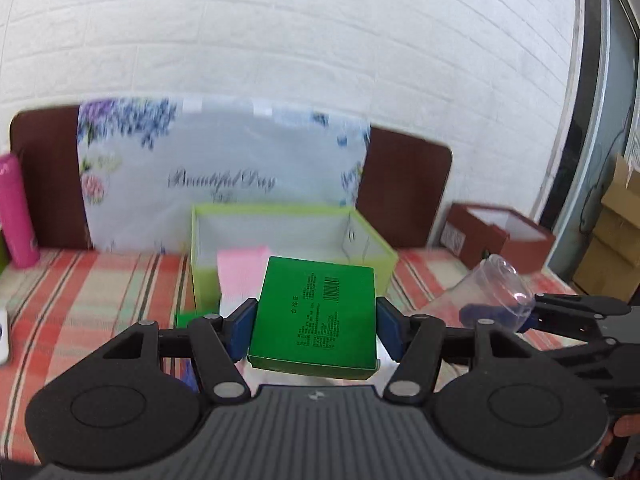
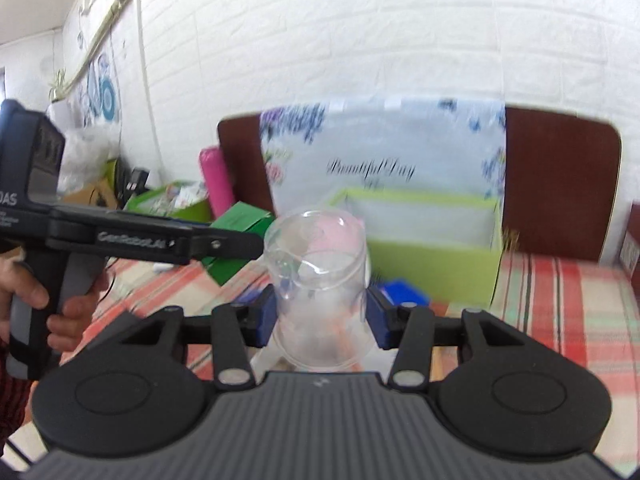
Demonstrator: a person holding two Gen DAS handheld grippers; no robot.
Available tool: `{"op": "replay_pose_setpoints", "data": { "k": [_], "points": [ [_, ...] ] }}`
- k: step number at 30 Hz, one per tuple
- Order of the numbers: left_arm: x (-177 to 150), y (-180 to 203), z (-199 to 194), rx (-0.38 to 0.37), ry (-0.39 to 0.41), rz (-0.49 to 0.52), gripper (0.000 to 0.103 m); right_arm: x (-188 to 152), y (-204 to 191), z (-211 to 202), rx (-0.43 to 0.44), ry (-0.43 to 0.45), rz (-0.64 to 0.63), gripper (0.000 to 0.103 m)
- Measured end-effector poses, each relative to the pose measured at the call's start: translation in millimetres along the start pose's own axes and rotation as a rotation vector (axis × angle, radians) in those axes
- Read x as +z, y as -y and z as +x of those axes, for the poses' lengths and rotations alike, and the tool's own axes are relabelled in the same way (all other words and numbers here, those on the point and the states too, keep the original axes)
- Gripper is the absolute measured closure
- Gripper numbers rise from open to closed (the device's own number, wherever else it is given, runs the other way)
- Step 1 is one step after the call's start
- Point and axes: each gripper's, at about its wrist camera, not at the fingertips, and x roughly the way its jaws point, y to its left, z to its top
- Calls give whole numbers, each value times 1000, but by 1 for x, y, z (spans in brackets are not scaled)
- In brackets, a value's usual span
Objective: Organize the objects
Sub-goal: 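Carry the cup and green box into the lime-green box and release both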
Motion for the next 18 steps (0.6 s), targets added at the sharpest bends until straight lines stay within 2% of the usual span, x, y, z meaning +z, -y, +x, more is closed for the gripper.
{"op": "replay_pose_setpoints", "data": {
  "k": [3,8,13,18],
  "points": [
    [30,-7,24,36,35,-17,38,33,22,27,-37,37,23,57],
    [68,-25,84,69,30,-55,38,71,61,101,-124,25,73,57],
    [78,-52,155,101,-28,-103,38,74,95,182,-176,-67,116,57],
    [73,-75,209,138,-109,-108,38,63,120,247,-199,-160,170,57]
  ]
}}
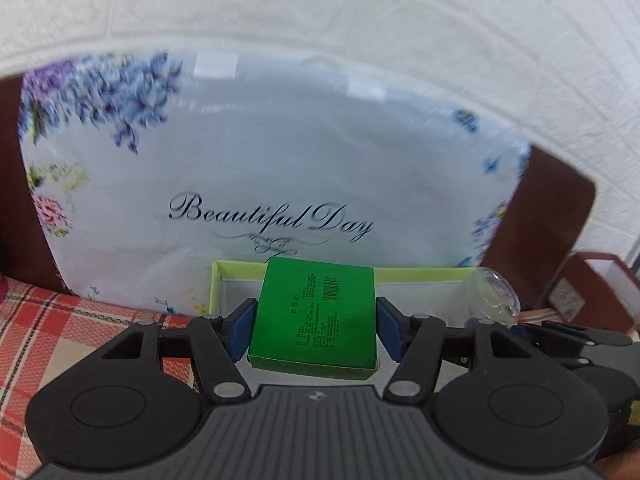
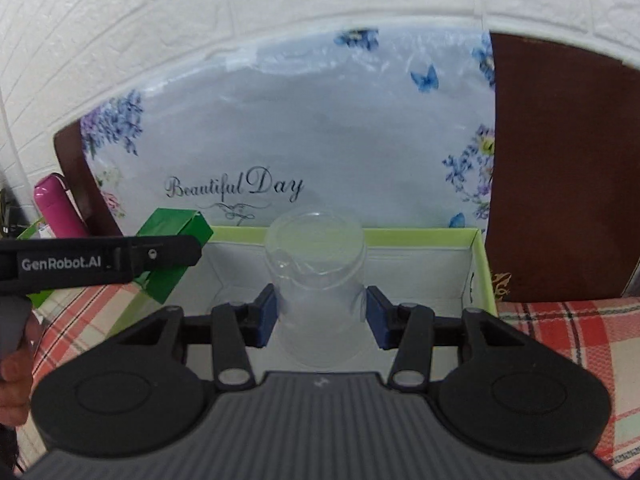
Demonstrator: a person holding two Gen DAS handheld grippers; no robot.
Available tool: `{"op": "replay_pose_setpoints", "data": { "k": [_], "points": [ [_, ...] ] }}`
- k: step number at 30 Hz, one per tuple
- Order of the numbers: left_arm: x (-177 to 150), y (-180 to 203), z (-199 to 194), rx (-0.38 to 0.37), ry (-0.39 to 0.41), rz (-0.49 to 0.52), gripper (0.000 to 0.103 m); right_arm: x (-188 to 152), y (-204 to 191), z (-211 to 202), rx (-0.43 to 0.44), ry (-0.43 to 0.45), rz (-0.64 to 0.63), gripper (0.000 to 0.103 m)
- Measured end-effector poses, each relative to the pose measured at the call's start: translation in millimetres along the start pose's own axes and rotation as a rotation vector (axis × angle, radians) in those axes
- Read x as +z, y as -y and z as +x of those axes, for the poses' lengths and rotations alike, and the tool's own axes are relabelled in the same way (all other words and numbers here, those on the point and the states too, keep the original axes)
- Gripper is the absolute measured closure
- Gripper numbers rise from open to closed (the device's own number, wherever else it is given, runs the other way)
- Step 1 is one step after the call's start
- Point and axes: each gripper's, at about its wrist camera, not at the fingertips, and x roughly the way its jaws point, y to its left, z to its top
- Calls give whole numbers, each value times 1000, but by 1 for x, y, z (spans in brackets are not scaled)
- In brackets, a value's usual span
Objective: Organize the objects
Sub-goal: 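Carry the cup and green box into the lime-green box and release both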
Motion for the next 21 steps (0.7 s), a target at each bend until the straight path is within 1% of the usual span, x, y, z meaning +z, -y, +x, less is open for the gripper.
{"op": "replay_pose_setpoints", "data": {
  "k": [3,4,5,6,7,8,9,11,13,16,18,21],
  "points": [
    [-1,-10,18,2,-19,-16,38,0,2,29,-5,-46,15,57],
    [-1,-12,22,7,-14,-24,37,-1,1,36,-8,-62,10,55],
    [-2,-14,24,14,-5,-29,26,-2,0,44,-6,-81,4,53],
    [-1,-14,26,22,-5,-27,18,-3,-1,50,-5,-99,-5,45],
    [-2,-14,27,34,-2,-22,11,-4,-2,55,-12,-111,-17,32],
    [-2,-14,26,37,15,-17,11,-5,-3,56,-25,-112,-29,26],
    [-2,-15,23,28,25,-11,11,-7,-3,54,-35,-100,-39,17],
    [-2,-18,18,13,40,-23,11,-7,0,47,-34,-72,-51,10],
    [-1,-18,9,9,61,-43,11,-5,0,35,-43,-45,-55,2],
    [0,-12,-14,5,90,-34,10,-3,0,7,-45,17,-66,0],
    [-2,-4,-31,22,96,-12,10,-4,1,-14,-52,50,-56,0],
    [-9,7,-62,14,113,1,10,-10,1,-50,-44,93,-36,0]
  ]
}}
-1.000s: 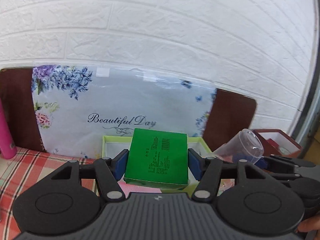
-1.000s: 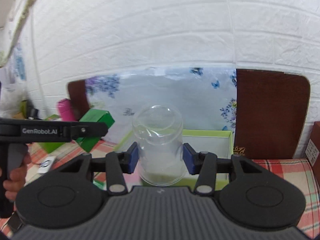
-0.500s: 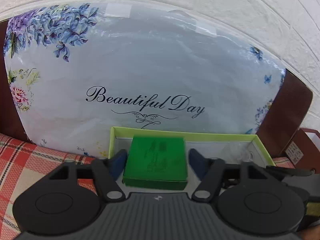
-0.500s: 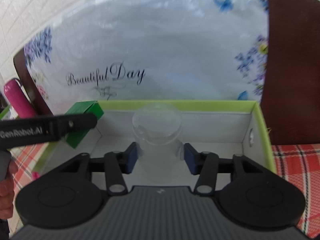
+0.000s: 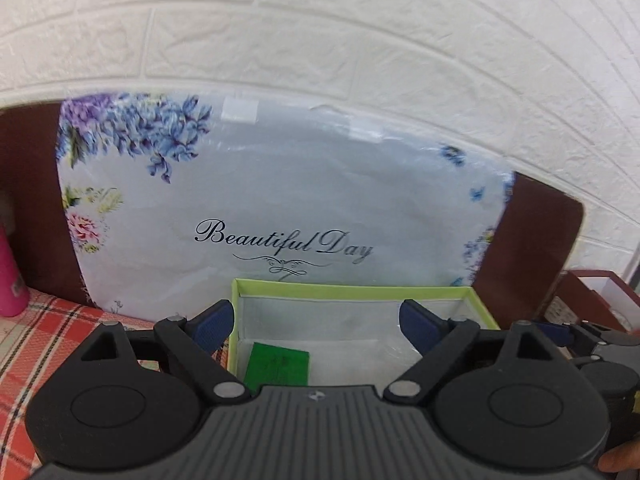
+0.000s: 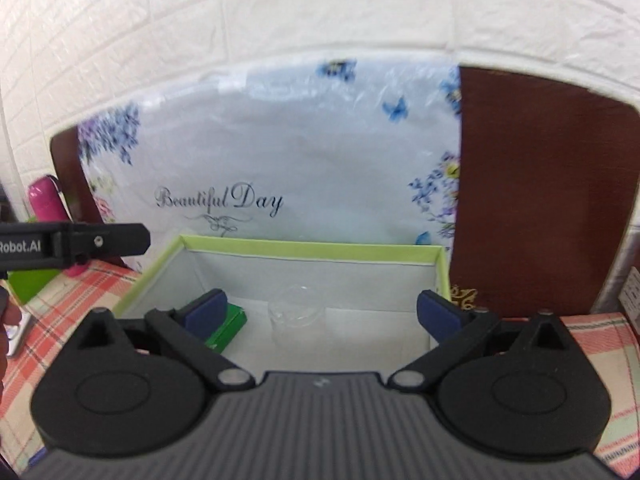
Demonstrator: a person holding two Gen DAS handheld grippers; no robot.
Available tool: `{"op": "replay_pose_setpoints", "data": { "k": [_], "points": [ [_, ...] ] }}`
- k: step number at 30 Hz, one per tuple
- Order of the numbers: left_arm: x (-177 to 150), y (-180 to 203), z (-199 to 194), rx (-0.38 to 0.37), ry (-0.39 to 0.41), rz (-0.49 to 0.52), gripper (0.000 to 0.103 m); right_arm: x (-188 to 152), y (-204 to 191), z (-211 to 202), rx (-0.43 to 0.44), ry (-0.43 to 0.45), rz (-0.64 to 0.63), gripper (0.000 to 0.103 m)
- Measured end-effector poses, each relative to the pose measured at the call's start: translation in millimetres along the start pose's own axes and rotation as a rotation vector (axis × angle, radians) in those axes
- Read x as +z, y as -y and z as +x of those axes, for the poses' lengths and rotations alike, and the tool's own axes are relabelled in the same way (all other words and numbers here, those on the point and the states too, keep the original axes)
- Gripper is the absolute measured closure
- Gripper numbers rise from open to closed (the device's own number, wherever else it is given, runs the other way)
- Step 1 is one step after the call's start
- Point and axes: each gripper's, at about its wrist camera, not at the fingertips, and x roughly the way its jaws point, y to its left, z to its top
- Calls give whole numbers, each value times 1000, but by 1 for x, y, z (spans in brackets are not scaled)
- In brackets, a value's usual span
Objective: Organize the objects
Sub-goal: 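Carry the cup and green box into the lime-green box and release both, then grasp the yellow-green medicine box with the right tool while the left tool grasps the toothpick bundle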
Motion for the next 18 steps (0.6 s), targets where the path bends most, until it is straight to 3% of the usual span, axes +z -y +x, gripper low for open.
{"op": "replay_pose_setpoints", "data": {
  "k": [11,18],
  "points": [
    [-52,37,-101,-4,14,26,9,-41,-15,-129,-11,91,-34,0],
    [-107,52,-133,-19,-47,15,9,-91,-18,-184,-49,114,-20,0]
  ]
}}
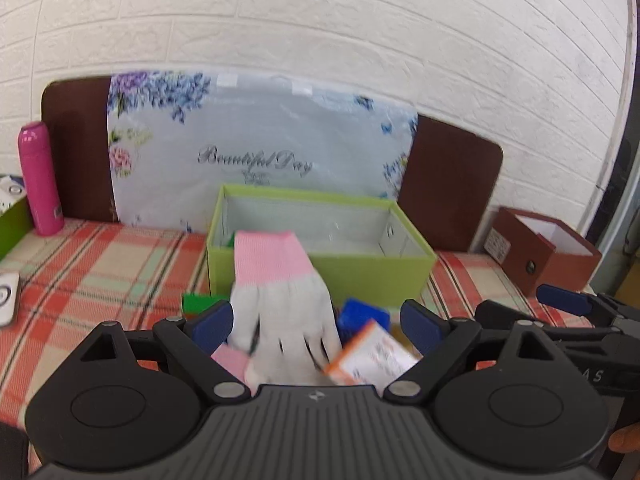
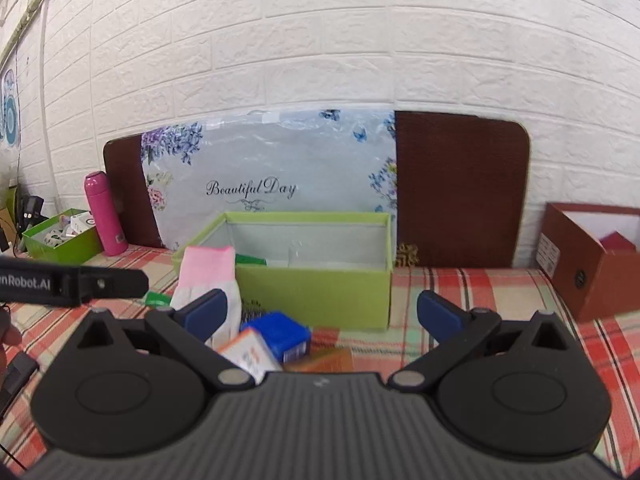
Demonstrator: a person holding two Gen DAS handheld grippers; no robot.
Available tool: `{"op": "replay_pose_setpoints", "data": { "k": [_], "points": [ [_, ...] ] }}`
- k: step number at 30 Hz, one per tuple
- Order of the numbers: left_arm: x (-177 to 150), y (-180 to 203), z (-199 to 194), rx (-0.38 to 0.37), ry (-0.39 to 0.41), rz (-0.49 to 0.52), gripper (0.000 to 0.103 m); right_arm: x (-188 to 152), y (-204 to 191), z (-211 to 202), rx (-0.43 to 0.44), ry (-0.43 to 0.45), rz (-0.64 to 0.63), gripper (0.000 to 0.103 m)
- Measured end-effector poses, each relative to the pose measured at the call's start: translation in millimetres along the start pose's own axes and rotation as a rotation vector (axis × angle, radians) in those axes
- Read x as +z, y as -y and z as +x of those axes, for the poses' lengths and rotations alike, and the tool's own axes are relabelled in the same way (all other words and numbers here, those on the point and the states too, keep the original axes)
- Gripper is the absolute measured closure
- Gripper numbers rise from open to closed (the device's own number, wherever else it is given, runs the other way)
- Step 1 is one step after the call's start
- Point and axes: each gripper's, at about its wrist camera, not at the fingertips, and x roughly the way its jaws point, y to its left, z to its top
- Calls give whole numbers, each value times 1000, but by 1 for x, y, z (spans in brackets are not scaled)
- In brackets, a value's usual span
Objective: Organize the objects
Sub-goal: 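Grasp the yellow-green medicine box with the right tool while the left tool grasps the toothpick bundle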
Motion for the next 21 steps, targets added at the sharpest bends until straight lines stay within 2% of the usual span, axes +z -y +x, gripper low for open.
{"op": "replay_pose_setpoints", "data": {
  "k": [7,13,21],
  "points": [
    [-50,10,-5,-18,-98,-21,9,-55,8,-33,-39,-74,34,0],
    [-84,17,-2,-41,-175,-30,9,-94,12,-45,-58,-141,52,0],
    [-101,22,14,-22,-223,-42,9,-129,20,-45,-55,-227,70,0]
  ]
}}
